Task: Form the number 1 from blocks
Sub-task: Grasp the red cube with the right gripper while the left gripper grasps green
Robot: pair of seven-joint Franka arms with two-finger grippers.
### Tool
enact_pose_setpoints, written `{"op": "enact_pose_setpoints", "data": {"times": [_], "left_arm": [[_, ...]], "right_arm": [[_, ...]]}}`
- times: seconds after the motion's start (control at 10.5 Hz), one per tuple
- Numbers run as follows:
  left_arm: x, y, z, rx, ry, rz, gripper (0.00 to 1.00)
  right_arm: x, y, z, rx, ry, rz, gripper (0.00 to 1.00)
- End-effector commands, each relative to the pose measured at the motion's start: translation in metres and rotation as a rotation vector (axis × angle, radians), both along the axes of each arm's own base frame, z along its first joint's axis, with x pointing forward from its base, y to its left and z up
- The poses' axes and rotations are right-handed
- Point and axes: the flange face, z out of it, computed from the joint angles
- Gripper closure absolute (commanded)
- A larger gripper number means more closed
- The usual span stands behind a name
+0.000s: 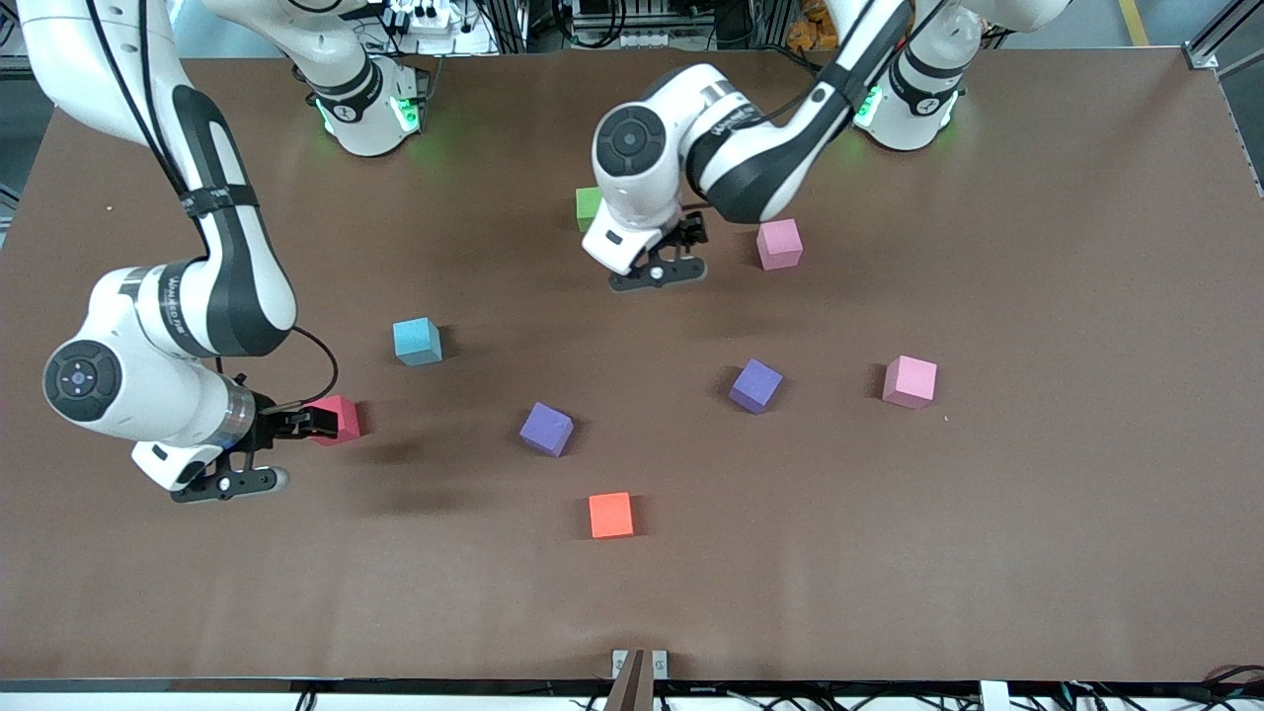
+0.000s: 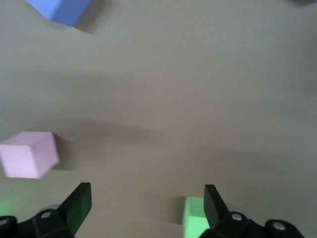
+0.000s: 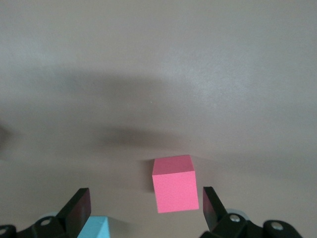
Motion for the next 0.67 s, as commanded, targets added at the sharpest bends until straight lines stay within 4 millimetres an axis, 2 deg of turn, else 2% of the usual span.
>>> {"op": "enact_pose_setpoints", "data": {"times": [0.0,0.19,0.29,0.38,0.57], "left_arm": [[-0.044,-0.048,-0.003,-0.052,-0.036,0.073,0.0],[-0.078,-0.076,-0.037,-0.037,-0.036,0.103,0.0],[-0.088,-0.084,-0.049,-0.045,-0.035,0.084,0.0],[-0.09,-0.091,-0.063,-0.075,-0.046,0.075,0.0],[-0.1,-0.1,-0.071,-0.112,-0.053,-0.026,0.0]], "right_arm": [[-0.009,-0.012,-0.027,0.015,0.031,0.057,0.0],[-0.024,-0.015,-0.053,0.012,0.074,0.064,0.0],[-0.031,-0.018,-0.067,0.009,0.074,0.06,0.0],[-0.035,-0.023,-0.078,0.008,0.074,0.051,0.0],[-0.037,-0.02,-0.092,0.004,0.078,0.057,0.0]]}}
